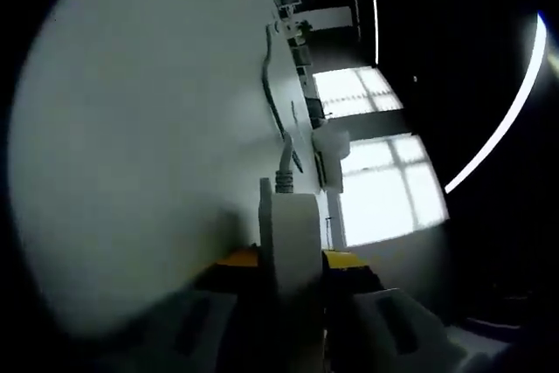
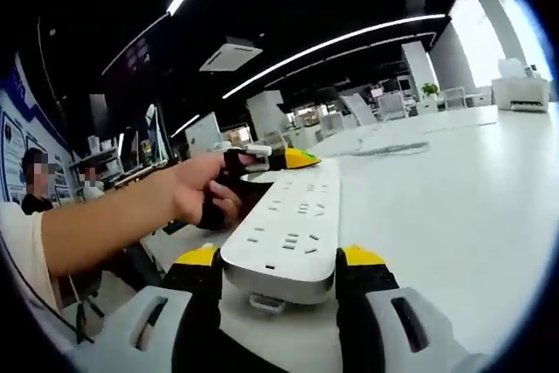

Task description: Pick up the power strip scattered on the table, fix it on the side mounting bracket of the table, and press the switch

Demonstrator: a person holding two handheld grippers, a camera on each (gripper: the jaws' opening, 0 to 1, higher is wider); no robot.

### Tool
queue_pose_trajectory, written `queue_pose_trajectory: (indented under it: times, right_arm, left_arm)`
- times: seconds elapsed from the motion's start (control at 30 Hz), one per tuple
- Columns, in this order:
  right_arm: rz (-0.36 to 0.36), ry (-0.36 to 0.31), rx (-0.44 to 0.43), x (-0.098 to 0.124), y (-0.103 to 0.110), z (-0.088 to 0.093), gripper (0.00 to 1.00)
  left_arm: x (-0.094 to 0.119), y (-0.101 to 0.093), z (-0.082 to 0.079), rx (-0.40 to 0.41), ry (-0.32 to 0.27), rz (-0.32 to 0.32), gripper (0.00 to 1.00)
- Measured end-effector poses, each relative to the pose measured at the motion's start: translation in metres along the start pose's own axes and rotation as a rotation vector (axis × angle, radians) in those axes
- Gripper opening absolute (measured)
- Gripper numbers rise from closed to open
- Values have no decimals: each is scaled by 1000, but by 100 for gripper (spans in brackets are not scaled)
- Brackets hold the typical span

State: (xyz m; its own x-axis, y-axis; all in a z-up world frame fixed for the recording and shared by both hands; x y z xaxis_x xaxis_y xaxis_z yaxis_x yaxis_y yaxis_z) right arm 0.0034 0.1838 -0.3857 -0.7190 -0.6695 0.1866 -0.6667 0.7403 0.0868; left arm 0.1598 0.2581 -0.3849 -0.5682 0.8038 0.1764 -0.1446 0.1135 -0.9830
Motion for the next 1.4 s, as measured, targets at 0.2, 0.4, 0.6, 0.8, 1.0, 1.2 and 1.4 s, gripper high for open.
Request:
queue_pose_trajectory:
  times: [0.2, 0.4, 0.6, 0.8, 1.0, 1.2, 1.4]
  right_arm:
    - [7, -23, 9, 3, -3, -3, 48]
    - [8, -35, 10, 4, -5, -6, 49]
    - [14, -48, 12, 8, -5, -9, 49]
    - [18, -60, 10, 12, -8, -11, 50]
    - [20, -88, -3, 15, -11, -15, 53]
    - [-20, -133, 7, 15, -7, -20, 53]
    - [-71, -164, 31, 18, 1, -28, 52]
  left_arm:
    - [-1, -2, -4, 6, 8, 14, 27]
    - [0, -3, -9, 3, 16, 19, 27]
    - [0, -3, -5, 5, 23, 21, 27]
    - [2, -4, -6, 2, 27, 27, 26]
    - [5, -6, 5, 17, 42, 39, 26]
    - [9, -14, -1, 38, 80, 87, 26]
    - [19, -16, -19, 34, 100, 91, 26]
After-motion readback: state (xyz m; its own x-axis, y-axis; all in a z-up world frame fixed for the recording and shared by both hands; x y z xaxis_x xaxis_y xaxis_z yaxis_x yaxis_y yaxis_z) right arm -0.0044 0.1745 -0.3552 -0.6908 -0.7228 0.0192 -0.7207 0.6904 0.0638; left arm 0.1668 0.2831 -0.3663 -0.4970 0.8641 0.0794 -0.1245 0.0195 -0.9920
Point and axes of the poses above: the point that each gripper's makers call its tool centre point, and the gripper's own axes: x roughly backward along the fingers, y roughly to its left, z roughly out of its underside, the point moved 2 cm from there along x, roughly backward along the fingers, and after that the axes turned 12 degrees about x, right-handed, at the moved point
